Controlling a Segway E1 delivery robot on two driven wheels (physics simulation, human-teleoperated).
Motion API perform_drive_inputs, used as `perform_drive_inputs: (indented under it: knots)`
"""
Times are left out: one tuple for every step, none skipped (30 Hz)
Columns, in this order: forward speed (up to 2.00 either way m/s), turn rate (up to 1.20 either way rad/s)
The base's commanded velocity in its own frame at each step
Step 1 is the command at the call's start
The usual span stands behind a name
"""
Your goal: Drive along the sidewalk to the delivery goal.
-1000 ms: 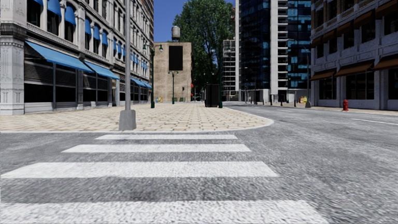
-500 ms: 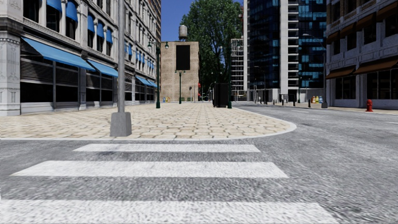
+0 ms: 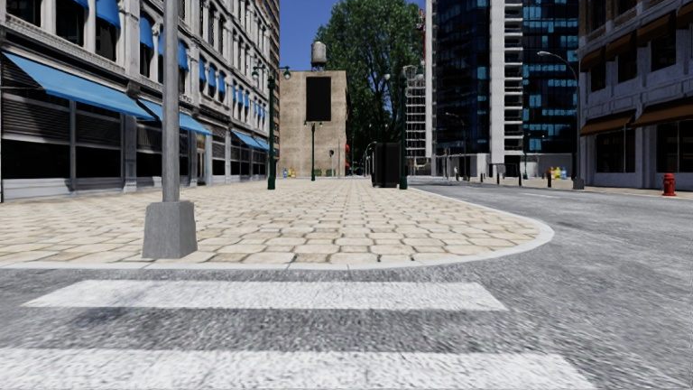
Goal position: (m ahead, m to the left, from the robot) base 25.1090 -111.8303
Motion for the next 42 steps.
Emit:
perform_drive_inputs:
  knots:
    - [2.0,0.0]
    - [2.0,0.0]
    - [2.0,0.0]
    - [2.0,0.0]
    - [2.0,0.0]
    - [2.0,0.0]
    - [2.0,0.0]
    - [2.0,0.0]
    - [2.0,0.0]
    - [2.0,0.0]
    - [2.0,0.0]
    - [2.0,0.0]
    - [2.0,0.0]
    - [2.0,0.0]
    - [2.0,0.0]
    - [2.0,0.0]
    - [2.0,0.0]
    - [2.0,0.0]
    - [2.0,0.0]
    - [2.0,0.0]
    - [2.0,0.0]
    - [2.0,0.0]
    - [2.0,0.0]
    - [2.0,0.0]
    - [2.0,0.0]
    - [2.0,0.0]
    - [2.0,0.0]
    - [2.0,0.0]
    - [2.0,0.0]
    - [2.0,0.0]
    - [1.89,0.0]
    - [1.67,0.0]
    - [1.54,0.0]
    - [1.54,0.0]
    - [1.41,0.0]
    - [1.31,0.0]
    - [1.22,0.0]
    - [1.13,0.0]
    - [1.09,0.0]
    - [1.09,0.0]
    - [1.08,0.0]
    - [1.08,0.0]
